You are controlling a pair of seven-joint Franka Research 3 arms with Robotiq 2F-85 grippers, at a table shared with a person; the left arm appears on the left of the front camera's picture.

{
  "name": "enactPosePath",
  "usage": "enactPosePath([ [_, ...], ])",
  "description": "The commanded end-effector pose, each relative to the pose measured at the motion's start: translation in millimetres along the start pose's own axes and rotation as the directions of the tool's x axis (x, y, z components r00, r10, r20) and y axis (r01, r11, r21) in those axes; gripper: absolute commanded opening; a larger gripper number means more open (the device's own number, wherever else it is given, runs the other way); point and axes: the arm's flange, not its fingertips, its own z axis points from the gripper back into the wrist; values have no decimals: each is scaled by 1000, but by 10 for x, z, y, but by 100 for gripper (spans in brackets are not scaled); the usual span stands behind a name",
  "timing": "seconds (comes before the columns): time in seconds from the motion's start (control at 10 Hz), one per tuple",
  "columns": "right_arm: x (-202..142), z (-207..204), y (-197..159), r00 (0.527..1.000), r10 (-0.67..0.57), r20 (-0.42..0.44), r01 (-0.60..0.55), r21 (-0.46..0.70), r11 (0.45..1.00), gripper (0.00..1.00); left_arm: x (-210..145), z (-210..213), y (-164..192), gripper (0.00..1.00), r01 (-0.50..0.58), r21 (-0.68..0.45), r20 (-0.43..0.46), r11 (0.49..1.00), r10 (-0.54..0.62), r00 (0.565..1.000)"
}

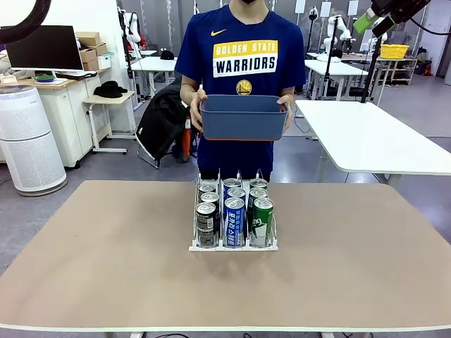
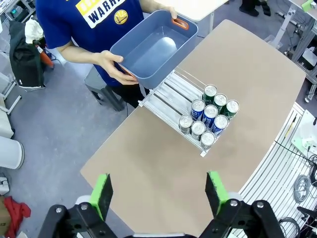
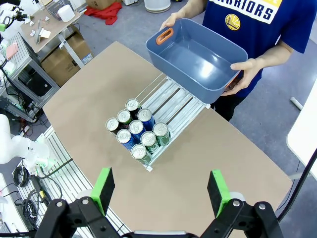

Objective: Fill the beverage cans into the dispenser.
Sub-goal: Place the picked Ionic drink in the line of the Automatic Can Dispenser with the same cans.

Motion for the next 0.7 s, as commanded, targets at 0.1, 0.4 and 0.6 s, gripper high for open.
enactPosePath([
  [0.1,-32,-6,20,1000,1,-1,-1,8,1000,100,-7,36,-11,100,2,5,7,1000,-2,1000],
  [0.4,-32,-6,20,1000,1,-1,-1,8,1000,100,-7,36,-11,100,2,5,7,1000,-2,1000],
  [0.6,-32,-6,20,1000,1,-1,-1,8,1000,100,-7,36,-11,100,2,5,7,1000,-2,1000],
])
